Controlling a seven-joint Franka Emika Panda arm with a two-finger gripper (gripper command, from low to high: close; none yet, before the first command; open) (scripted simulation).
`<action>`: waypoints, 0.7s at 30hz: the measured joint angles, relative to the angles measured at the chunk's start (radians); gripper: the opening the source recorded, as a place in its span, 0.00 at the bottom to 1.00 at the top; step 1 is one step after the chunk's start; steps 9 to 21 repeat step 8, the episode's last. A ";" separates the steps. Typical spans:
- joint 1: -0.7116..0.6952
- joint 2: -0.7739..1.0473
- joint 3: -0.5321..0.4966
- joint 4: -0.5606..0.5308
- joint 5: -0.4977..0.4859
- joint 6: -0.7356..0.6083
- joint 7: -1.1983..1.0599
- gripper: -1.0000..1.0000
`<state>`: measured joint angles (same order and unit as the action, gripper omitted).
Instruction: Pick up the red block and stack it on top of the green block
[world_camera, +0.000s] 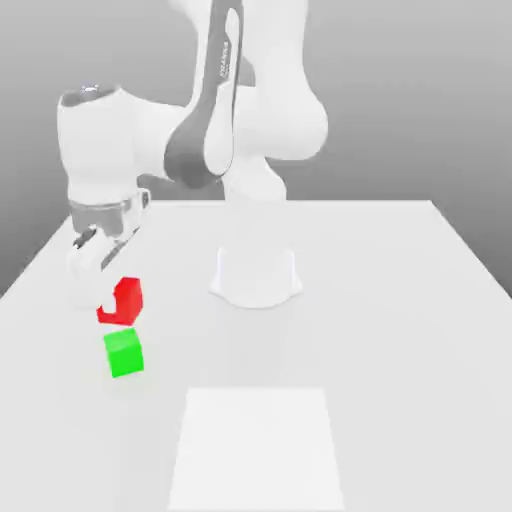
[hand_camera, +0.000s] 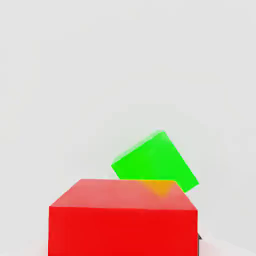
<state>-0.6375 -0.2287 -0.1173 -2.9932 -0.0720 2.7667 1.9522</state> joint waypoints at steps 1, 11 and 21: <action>0.000 0.033 -0.003 -0.001 0.005 0.033 0.001 0.00; 0.017 0.197 -0.009 0.004 0.054 0.193 -0.028 1.00; 0.017 0.197 -0.009 0.004 0.054 0.193 -0.028 1.00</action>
